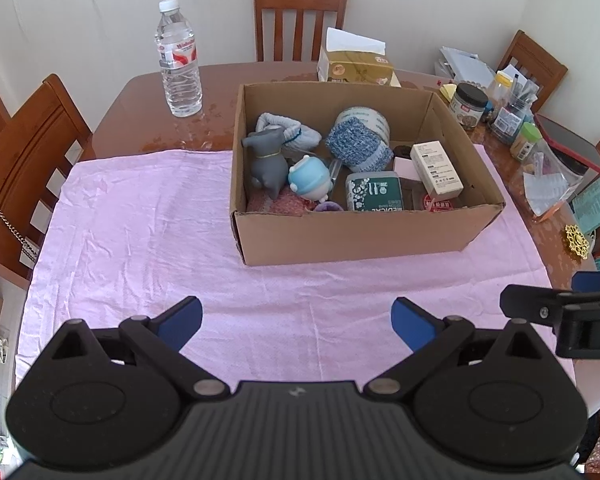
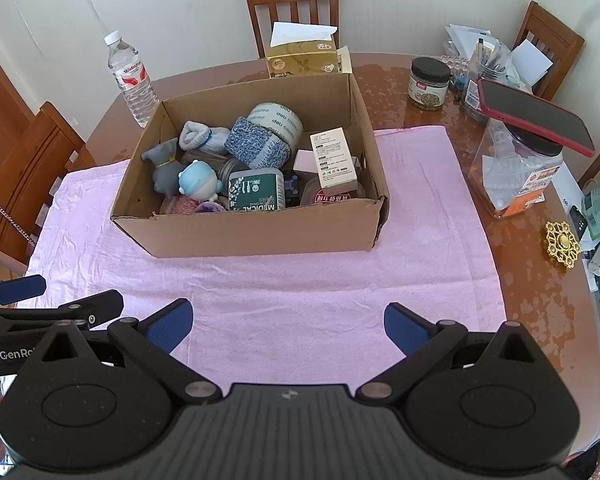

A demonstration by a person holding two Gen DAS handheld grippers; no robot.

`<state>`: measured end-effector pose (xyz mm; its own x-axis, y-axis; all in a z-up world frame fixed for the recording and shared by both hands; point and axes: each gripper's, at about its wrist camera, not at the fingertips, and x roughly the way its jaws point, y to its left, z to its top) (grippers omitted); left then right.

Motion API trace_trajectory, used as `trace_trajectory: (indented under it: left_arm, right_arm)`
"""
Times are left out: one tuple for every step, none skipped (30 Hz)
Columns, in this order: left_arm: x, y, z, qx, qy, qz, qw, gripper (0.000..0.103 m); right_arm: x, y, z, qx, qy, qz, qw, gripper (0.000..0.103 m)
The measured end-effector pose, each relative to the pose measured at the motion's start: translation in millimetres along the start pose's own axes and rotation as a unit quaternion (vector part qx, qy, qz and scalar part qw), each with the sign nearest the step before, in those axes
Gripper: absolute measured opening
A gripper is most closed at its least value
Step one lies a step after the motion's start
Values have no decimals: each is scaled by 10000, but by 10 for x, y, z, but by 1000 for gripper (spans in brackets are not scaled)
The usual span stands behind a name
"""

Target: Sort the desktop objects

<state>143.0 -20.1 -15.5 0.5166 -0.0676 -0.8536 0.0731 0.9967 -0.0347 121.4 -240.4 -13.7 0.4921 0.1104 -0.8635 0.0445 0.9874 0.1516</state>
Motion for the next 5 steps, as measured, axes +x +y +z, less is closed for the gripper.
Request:
trace_trajectory:
  left_arm:
    - [-1,0,1,-5,5,-3,10000,100]
    - [-3,2,3,-8,11,-13,10000,100]
    - [-4,3,2,-9,11,-20,10000,100]
    - [-6,1,1,-10,10,-19,10000,100]
    - [-6,1,1,-8,14,-12,10000,100]
  right_arm:
    - [4,3,-3,-4,7,-1,10000,103]
    - [6,5,-6,-6,10,0,10000,103]
    - [11,6,-7,-7,15,5,10000,103]
    - [11,9,-7,-10,19,9,10000,103]
    - [10,10,-9,-17,19,11,10000,103]
